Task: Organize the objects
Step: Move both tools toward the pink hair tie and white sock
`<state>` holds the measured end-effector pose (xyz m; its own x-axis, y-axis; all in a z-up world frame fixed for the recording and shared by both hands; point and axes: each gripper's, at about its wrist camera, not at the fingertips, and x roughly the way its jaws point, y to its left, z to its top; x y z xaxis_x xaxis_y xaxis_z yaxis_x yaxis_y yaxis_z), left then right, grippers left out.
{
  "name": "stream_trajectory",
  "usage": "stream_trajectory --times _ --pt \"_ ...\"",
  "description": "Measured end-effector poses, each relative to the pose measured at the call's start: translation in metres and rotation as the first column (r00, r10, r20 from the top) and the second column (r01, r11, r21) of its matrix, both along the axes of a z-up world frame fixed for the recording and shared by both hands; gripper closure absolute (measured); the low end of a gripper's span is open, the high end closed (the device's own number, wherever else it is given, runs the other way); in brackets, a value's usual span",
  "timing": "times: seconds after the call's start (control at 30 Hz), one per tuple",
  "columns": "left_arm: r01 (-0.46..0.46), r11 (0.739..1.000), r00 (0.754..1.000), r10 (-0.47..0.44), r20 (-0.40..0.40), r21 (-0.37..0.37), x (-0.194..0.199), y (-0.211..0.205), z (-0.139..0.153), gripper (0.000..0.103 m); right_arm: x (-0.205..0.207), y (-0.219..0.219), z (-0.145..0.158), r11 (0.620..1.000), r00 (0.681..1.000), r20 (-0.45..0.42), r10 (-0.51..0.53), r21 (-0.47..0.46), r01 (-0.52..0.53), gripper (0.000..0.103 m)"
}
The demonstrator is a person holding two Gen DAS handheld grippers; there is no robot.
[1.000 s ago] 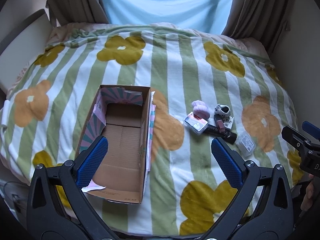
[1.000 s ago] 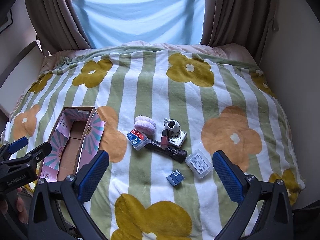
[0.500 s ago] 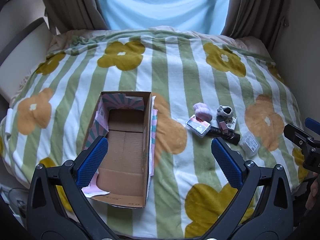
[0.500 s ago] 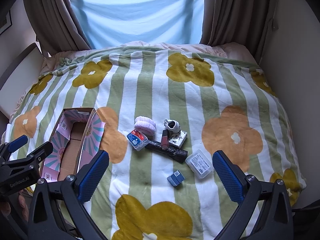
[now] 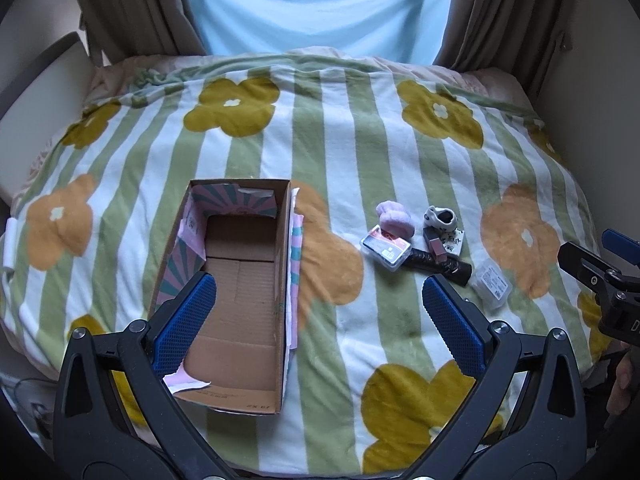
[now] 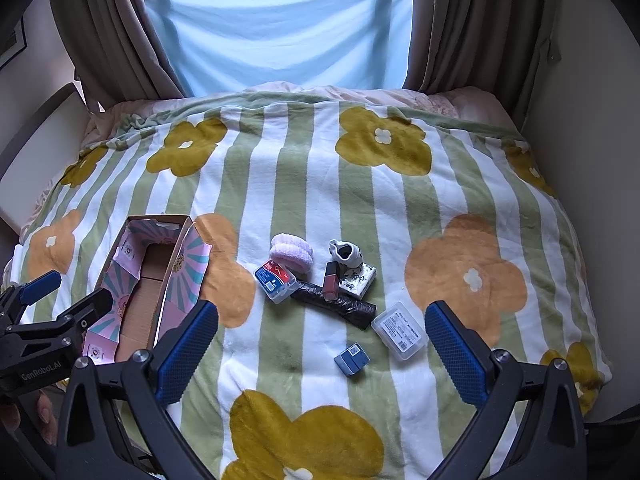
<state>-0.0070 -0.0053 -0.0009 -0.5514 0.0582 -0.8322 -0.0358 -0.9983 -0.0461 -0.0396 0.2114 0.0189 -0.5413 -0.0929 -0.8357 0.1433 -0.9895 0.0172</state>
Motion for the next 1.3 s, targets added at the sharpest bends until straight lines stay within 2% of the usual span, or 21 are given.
stream_trajectory --times 0.9,1.13,1.3 --pt "0.042 0.999 0.999 -0.043 0.027 0.022 -0.010 0.013 -0.009 0.001 -0.007 0.006 -0.007 0.999 1.000 0.010 -0.022 -0.029 0.022 0.001" --pt "0.076 0.997 0.995 -0.077 0.062 0.028 -0.021 0.025 -0.019 0.001 -0.020 0.034 -0.013 0.997 0.998 0.035 -0.054 -0.062 0.056 0.001" --pt "0.107 0.994 0.989 -0.109 0.096 0.027 -0.036 0.043 -0.031 0.001 -0.039 0.053 -0.029 0.994 0.993 0.083 -0.082 -0.072 0.088 0.001"
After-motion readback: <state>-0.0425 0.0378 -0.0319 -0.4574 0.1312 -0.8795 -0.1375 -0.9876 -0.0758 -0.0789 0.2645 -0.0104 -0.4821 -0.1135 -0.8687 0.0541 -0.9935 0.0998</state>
